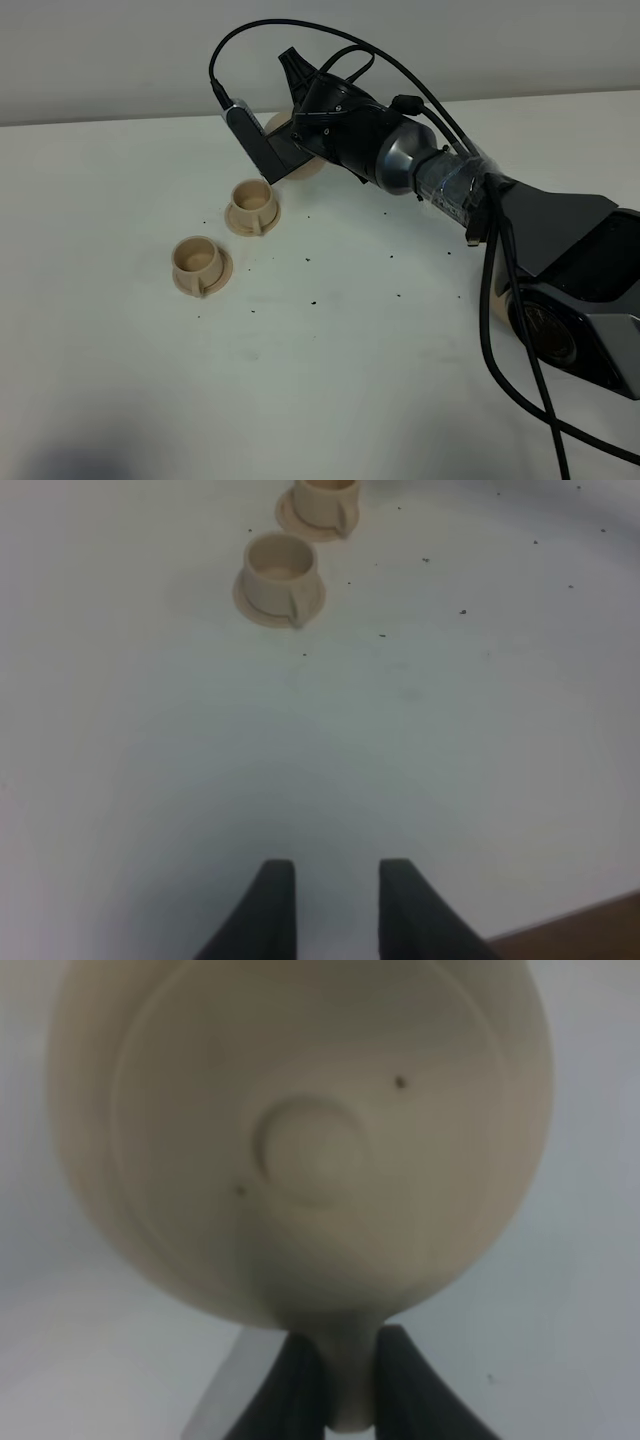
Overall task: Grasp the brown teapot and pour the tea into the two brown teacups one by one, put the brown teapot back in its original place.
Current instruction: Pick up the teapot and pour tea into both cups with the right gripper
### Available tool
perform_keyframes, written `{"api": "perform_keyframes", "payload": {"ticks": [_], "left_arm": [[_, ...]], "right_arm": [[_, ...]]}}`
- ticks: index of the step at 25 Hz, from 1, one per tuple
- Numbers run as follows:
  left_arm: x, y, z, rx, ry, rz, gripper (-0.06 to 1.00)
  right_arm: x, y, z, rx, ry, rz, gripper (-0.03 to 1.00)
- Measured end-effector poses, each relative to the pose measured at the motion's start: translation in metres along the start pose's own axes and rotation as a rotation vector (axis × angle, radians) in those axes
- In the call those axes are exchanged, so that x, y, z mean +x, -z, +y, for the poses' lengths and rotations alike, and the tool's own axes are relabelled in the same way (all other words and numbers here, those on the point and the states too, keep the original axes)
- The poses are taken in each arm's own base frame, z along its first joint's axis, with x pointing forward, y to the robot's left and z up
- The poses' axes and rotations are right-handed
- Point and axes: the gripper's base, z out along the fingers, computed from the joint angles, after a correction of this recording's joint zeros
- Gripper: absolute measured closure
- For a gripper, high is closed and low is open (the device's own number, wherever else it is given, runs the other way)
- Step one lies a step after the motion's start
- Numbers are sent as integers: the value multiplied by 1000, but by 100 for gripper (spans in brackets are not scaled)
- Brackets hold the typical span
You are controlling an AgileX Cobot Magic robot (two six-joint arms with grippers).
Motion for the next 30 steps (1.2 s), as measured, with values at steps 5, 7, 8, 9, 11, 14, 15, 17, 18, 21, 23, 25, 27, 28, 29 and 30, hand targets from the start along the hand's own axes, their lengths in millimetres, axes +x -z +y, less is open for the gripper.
{"api": "perform_keyframes", "payload": {"ticks": [5, 7, 8, 9, 11, 14, 15, 17, 18, 21, 23, 25, 27, 28, 29, 30], "left_arm": [[0, 0, 0, 0, 0, 0, 72], [0, 0, 0, 0, 0, 0, 72], [0, 0, 0, 0, 0, 0, 72], [0, 0, 0, 0, 0, 0, 72], [0, 0, 0, 0, 0, 0, 72], [0, 0, 0, 0, 0, 0, 72], [0, 0, 0, 0, 0, 0, 72], [0, 0, 0, 0, 0, 0, 72], [0, 0, 0, 0, 0, 0, 72], [0, 0, 0, 0, 0, 0, 72], [0, 0, 0, 0, 0, 0, 72], [0, 0, 0, 0, 0, 0, 72], [0, 0, 0, 0, 0, 0, 72], [0, 0, 0, 0, 0, 0, 72], [0, 0, 0, 0, 0, 0, 72], [0, 0, 0, 0, 0, 0, 72]], "right_arm": [[1, 0, 0, 4, 11, 9, 86], [1, 0, -1, 9, 21, 16, 86], [2, 0, -1, 12, 26, 19, 86], [2, 0, -1, 13, 28, 21, 86], [2, 0, -2, 19, 32, 21, 86], [3, 0, -3, 34, 51, 30, 86], [3, 0, -4, 40, 58, 35, 86], [4, 0, -4, 47, 71, 42, 86], [4, 0, -4, 48, 72, 43, 86], [4, 0, -4, 48, 86, 44, 86], [4, 0, -5, 48, 92, 43, 86], [4, 0, -5, 49, 105, 43, 86], [4, 0, -5, 52, 108, 42, 86], [3, 0, -5, 54, 110, 41, 86], [3, 0, -5, 54, 110, 41, 86], [3, 0, -5, 55, 111, 40, 86]]}}
